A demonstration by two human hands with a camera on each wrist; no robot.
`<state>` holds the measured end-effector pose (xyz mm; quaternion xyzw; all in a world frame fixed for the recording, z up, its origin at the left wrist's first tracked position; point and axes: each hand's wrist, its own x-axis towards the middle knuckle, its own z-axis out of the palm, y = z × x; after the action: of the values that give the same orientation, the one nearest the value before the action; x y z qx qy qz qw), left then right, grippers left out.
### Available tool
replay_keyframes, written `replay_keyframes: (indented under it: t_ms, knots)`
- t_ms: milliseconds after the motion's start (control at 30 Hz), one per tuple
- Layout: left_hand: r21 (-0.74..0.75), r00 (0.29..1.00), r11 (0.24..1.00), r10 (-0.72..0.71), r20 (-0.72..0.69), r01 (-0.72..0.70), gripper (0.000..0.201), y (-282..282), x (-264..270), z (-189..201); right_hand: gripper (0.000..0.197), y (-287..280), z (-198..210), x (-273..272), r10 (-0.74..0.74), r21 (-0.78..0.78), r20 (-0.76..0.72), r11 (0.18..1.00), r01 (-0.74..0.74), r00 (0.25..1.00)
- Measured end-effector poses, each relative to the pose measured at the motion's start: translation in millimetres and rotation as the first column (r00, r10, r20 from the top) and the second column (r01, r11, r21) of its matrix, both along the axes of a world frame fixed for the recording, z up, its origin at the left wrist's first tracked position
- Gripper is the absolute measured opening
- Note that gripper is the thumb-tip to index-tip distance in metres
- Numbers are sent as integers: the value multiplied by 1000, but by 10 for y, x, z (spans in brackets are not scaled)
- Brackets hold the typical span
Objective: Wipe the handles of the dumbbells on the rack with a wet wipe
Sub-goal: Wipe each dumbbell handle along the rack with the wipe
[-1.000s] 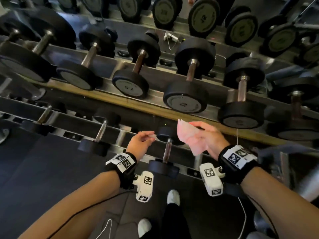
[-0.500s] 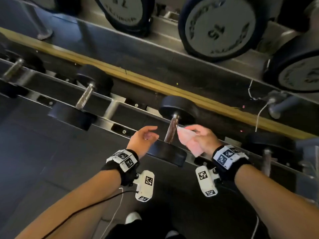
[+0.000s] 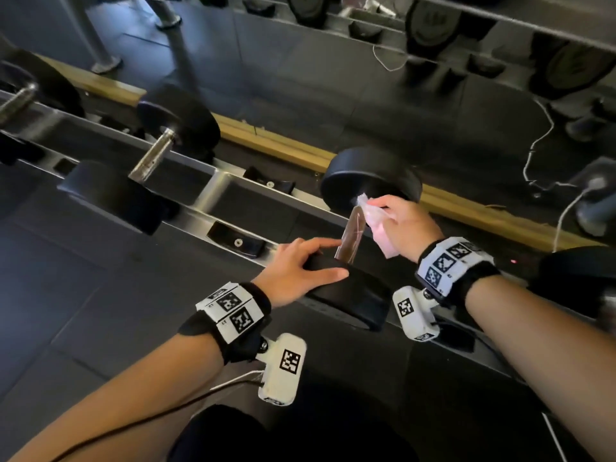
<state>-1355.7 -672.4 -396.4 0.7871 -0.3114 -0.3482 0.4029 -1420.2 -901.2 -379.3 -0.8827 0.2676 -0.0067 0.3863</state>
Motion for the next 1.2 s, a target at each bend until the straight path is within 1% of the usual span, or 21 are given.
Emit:
replay_keyframes:
  t_ms: [33, 100, 167, 233, 300, 433, 533, 600, 667, 700, 733, 800, 867, 900, 933, 967, 1000, 1033, 1067, 1133, 1200]
  knots:
    - [-6, 1000, 1000, -3, 3, 3, 48, -10, -2, -3, 19, 15, -15, -4, 52, -31, 2, 998, -52, 999]
    - [-20, 1000, 1000, 6, 16, -5, 44, -34, -2, -35, 31, 2, -65, -6, 177, -117, -76, 976, -185, 981]
    - [-32, 1000, 999, 14, 19, -13, 41, -45, 11, -84, 44, -18, -124, -10, 295, -239, -178, 913, -332, 939]
    - [-46, 1000, 999, 5, 17, -4, 41, -43, 29, -148, 39, -55, -153, -19, 336, -240, -233, 889, -389, 913]
    - [-69, 1000, 998, 4, 12, -3, 41, -42, 48, -188, 31, -89, -178, -44, 386, -248, -217, 867, -433, 897]
    - [-146, 995, 989, 4, -98, -19, 33, -37, 44, -188, 48, -106, -236, -113, 488, -227, -212, 818, -529, 847]
    - [-171, 983, 984, 24, -184, -56, 25, -43, 31, -136, 38, -146, -268, -204, 506, -150, -136, 839, -522, 852]
    - [-161, 967, 984, 39, -252, -82, 28, -54, 19, -78, 27, -197, -245, -228, 462, -41, -53, 885, -464, 886]
    - [-154, 951, 983, 46, -304, -97, 33, -63, 7, -35, 22, -276, -212, -216, 280, 147, 136, 943, -299, 950]
    - [-153, 949, 983, 52, -312, -104, 34, -65, 1, -22, 21, -315, -218, -206, 202, 170, 204, 956, -238, 958]
    - [-151, 948, 982, 60, -312, -111, 34, -69, -14, -15, 24, -333, -224, -201, 174, 140, 239, 967, -212, 955]
    - [-150, 948, 980, 83, -308, -134, 34, -74, -41, 1, 34, -327, -281, -209, 204, 24, 250, 976, -216, 947]
    - [-151, 944, 976, 105, -313, -159, 33, -84, -62, 7, 39, -260, -343, -217, 266, -60, 217, 964, -259, 939]
    - [-150, 941, 975, 109, -321, -165, 31, -89, -66, 14, 39, -208, -382, -212, 267, -57, 199, 964, -261, 943]
    - [-148, 937, 975, 109, -332, -166, 30, -97, -73, 24, 36, -163, -423, -197, 270, -1, 187, 961, -275, 944]
    - [-145, 935, 976, 108, -337, -165, 30, -104, -80, 39, 31, -104, -444, -201, 212, 188, 212, 949, -253, 954]
    - [-139, 937, 977, 111, -331, -165, 31, -117, -88, 51, 28, -45, -456, -234, 143, 394, 266, 887, -243, 953]
    - [-130, 940, 977, 120, -319, -168, 34, -130, -95, 59, 30, 7, -456, -253, 84, 507, 266, 835, -213, 960]
    - [-121, 943, 977, 131, -306, -175, 37, -147, -103, 66, 33, 23, -515, -256, 44, 626, 267, 751, -208, 963]
    - [-101, 947, 977, 154, -283, -189, 38, -175, -120, 81, 36, 13, -588, -305, 88, 703, 192, 683, -200, 977]
    - [-71, 950, 979, 166, -264, -191, 29, -204, -130, 95, 37, -60, -599, -355, 170, 626, 127, 750, -212, 977]
